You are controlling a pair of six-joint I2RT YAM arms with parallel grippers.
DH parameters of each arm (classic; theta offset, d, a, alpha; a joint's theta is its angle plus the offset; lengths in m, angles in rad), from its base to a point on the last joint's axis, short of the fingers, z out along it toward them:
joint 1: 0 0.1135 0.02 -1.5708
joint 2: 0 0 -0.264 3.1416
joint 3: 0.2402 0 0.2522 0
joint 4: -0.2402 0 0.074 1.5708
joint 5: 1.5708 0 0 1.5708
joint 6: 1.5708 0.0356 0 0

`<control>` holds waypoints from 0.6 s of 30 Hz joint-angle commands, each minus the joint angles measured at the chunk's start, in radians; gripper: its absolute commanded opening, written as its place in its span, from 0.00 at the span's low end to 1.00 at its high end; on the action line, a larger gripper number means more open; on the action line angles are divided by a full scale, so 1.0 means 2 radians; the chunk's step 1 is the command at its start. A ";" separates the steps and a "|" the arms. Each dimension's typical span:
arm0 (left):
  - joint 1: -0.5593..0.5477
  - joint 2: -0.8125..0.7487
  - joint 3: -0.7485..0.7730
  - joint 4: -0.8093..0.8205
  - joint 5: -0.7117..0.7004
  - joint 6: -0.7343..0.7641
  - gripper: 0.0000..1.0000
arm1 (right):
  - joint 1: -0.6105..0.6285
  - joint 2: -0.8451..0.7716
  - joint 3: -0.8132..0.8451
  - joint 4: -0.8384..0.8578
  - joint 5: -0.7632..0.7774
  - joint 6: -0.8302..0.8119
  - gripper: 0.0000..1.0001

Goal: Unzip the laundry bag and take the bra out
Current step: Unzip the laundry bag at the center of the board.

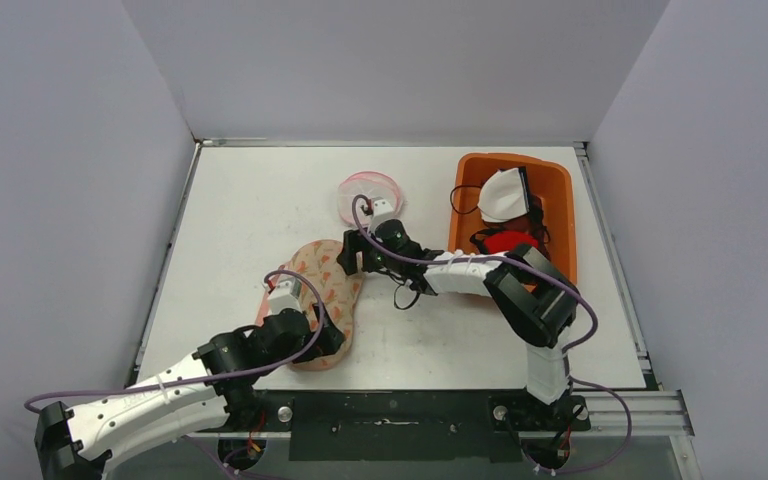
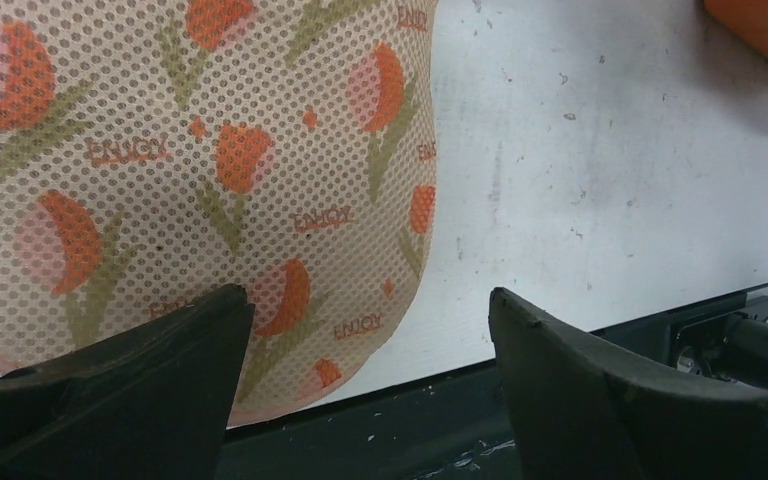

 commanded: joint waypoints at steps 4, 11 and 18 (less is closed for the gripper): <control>0.002 -0.002 -0.048 0.070 0.018 -0.020 0.87 | -0.005 0.040 0.045 0.033 -0.029 -0.015 0.65; 0.018 0.015 -0.073 0.093 -0.004 -0.020 0.86 | -0.003 -0.017 -0.053 0.050 -0.016 0.000 0.39; 0.044 0.046 -0.056 0.095 -0.057 -0.002 0.86 | 0.027 -0.147 -0.206 0.042 0.036 0.032 0.39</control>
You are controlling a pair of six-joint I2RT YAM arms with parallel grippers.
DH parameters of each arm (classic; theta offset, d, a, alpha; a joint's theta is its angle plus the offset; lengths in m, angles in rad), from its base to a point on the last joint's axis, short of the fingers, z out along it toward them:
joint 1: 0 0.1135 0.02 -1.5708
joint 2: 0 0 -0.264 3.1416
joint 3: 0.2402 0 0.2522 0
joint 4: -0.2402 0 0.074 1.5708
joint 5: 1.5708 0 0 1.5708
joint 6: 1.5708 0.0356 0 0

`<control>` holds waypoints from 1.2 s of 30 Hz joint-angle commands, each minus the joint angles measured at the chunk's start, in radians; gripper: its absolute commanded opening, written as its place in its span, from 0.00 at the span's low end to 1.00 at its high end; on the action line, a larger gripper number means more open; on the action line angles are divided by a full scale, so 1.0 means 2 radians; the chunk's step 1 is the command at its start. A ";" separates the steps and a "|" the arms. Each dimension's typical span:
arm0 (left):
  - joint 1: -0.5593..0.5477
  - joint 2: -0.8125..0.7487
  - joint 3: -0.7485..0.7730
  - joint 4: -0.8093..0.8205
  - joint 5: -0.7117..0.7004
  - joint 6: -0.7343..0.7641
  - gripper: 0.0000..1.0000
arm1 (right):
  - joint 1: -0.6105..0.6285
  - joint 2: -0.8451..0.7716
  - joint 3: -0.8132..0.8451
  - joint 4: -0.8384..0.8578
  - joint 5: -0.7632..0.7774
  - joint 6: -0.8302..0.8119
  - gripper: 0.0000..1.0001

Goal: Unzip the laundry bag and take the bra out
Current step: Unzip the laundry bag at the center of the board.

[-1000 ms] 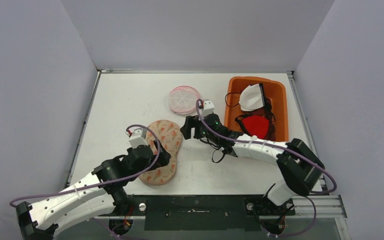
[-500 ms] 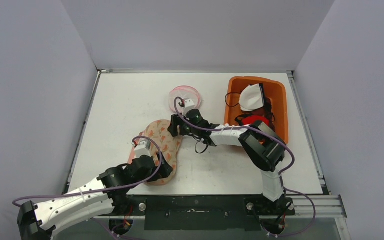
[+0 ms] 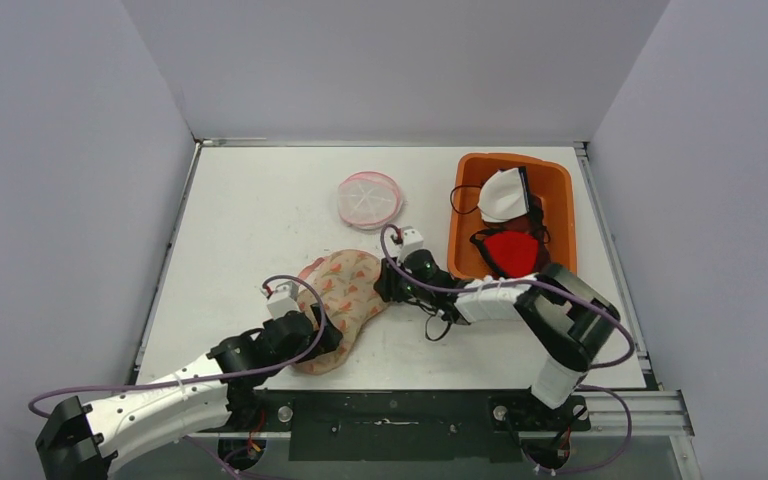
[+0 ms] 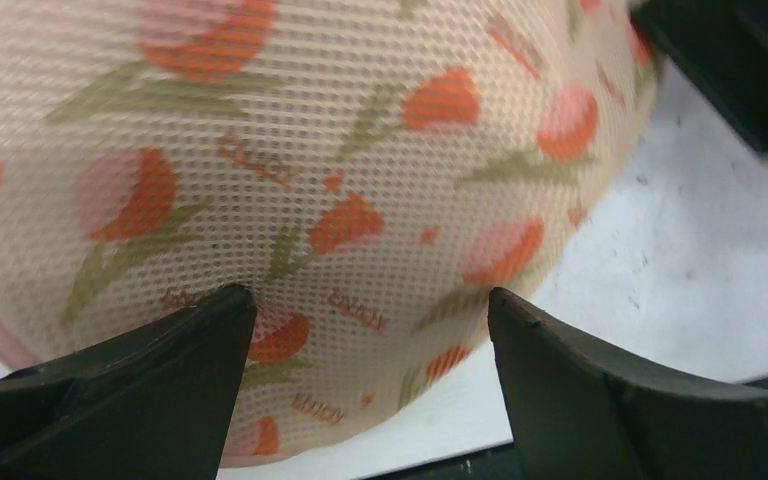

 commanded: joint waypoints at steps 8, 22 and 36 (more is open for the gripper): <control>0.084 0.097 0.081 -0.016 -0.133 0.047 0.89 | 0.107 -0.263 -0.196 -0.037 0.136 0.088 0.58; 0.084 -0.021 0.103 -0.042 -0.015 0.044 0.96 | 0.042 -0.339 -0.238 0.004 0.010 0.115 0.88; 0.080 -0.022 0.045 0.051 0.084 0.095 0.96 | -0.042 -0.166 -0.134 0.016 -0.141 0.087 0.94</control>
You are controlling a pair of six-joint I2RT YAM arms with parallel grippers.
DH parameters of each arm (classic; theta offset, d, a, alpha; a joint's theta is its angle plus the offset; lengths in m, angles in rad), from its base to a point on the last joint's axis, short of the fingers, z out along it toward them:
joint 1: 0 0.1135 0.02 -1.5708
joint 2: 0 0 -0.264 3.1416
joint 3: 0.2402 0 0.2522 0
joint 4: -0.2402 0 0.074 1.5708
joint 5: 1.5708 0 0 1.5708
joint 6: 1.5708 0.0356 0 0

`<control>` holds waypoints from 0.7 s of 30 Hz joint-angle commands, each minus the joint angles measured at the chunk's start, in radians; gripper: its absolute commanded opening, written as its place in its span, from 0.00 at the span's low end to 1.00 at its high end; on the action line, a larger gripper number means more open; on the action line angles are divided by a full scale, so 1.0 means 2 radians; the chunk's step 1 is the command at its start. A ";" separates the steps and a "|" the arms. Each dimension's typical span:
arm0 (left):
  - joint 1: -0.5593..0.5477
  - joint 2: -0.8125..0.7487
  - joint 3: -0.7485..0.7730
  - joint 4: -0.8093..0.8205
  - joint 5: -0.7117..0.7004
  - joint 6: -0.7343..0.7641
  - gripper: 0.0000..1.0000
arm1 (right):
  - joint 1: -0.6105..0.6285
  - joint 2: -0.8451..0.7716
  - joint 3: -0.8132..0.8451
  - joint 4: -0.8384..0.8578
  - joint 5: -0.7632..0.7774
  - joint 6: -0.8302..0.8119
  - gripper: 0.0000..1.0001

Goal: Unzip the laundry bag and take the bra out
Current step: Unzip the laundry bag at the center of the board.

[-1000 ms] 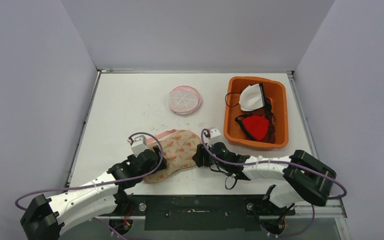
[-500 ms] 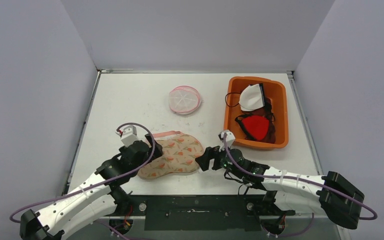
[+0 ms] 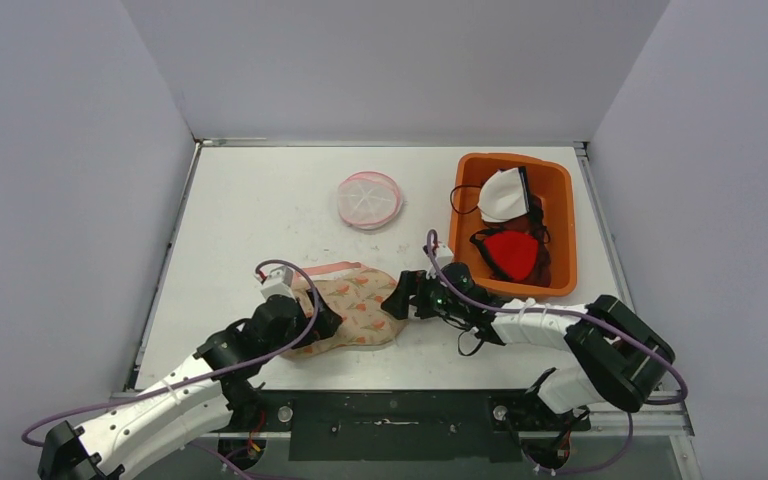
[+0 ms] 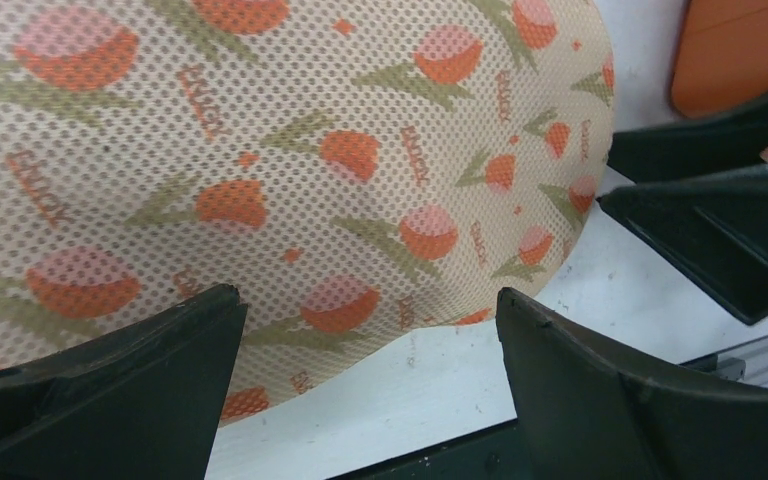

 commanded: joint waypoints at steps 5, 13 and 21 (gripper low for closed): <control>0.000 0.018 0.008 0.068 0.062 0.051 0.96 | -0.041 0.062 0.037 0.028 -0.129 -0.034 0.95; 0.003 0.019 0.002 0.081 0.072 0.072 0.96 | -0.046 0.092 0.035 0.083 -0.202 -0.004 0.76; 0.004 0.021 0.009 0.089 0.077 0.072 0.96 | -0.045 0.084 0.010 0.164 -0.233 0.066 0.29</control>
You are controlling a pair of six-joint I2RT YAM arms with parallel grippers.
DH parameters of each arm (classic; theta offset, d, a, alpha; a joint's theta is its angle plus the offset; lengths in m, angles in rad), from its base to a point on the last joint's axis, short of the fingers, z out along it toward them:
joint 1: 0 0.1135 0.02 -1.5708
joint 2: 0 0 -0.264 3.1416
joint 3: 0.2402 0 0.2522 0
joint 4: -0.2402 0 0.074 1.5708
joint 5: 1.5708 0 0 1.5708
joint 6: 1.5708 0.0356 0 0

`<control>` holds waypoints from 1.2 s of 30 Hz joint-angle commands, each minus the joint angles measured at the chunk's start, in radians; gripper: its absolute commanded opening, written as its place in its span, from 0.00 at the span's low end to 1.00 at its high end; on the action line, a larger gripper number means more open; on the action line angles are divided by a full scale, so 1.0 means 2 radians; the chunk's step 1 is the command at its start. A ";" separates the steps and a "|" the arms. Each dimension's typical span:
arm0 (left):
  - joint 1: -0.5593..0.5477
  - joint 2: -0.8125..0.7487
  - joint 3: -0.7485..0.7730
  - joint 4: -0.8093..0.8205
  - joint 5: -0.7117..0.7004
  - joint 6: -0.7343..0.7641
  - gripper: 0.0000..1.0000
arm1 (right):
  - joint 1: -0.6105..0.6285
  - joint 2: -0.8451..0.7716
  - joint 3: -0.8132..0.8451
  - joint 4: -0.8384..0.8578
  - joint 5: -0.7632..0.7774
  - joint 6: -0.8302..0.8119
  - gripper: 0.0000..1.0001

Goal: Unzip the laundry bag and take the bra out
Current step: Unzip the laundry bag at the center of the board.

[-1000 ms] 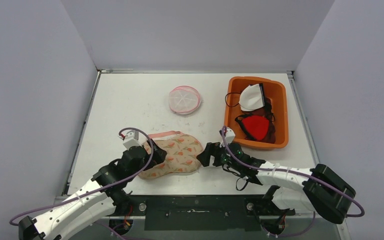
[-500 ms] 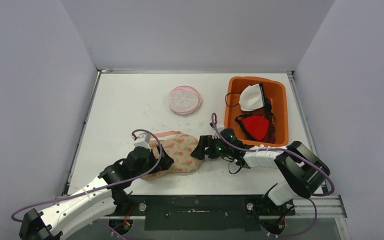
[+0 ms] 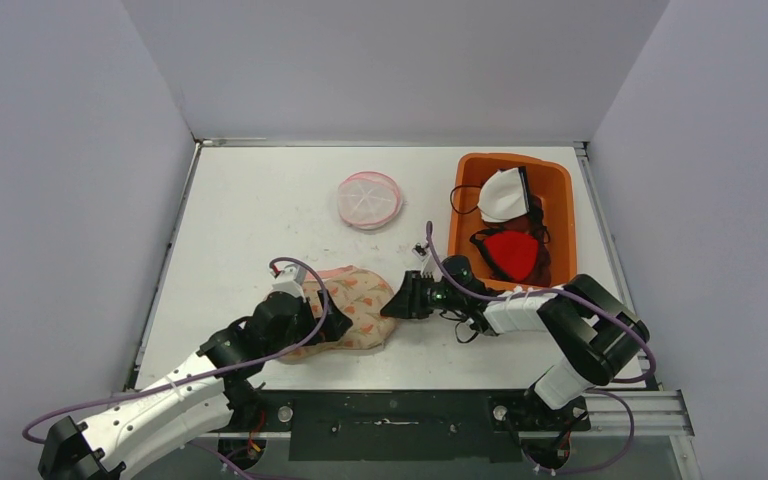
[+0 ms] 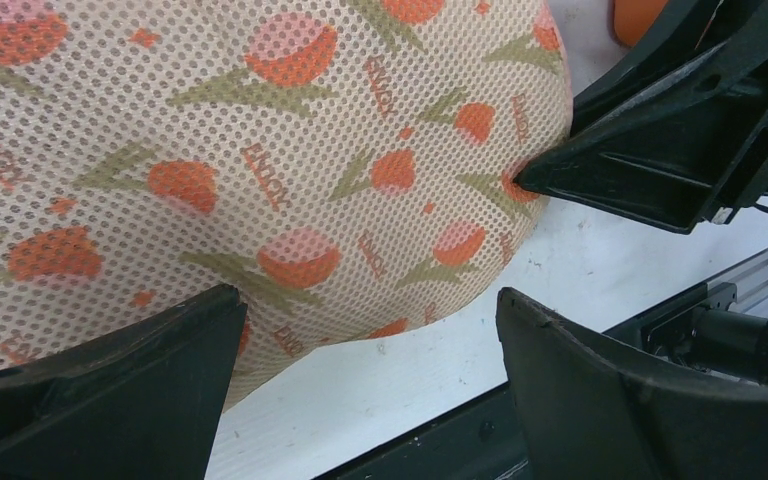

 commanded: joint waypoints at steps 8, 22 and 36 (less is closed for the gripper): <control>0.004 -0.030 0.048 -0.040 -0.047 -0.037 0.96 | 0.004 -0.054 -0.034 0.127 -0.031 0.099 0.05; 0.004 -0.141 0.064 -0.069 -0.082 -0.286 0.96 | 0.042 -0.196 -0.073 0.113 0.207 0.327 0.05; -0.077 -0.099 -0.074 0.148 -0.131 -0.460 0.96 | 0.104 -0.210 -0.118 0.186 0.360 0.425 0.05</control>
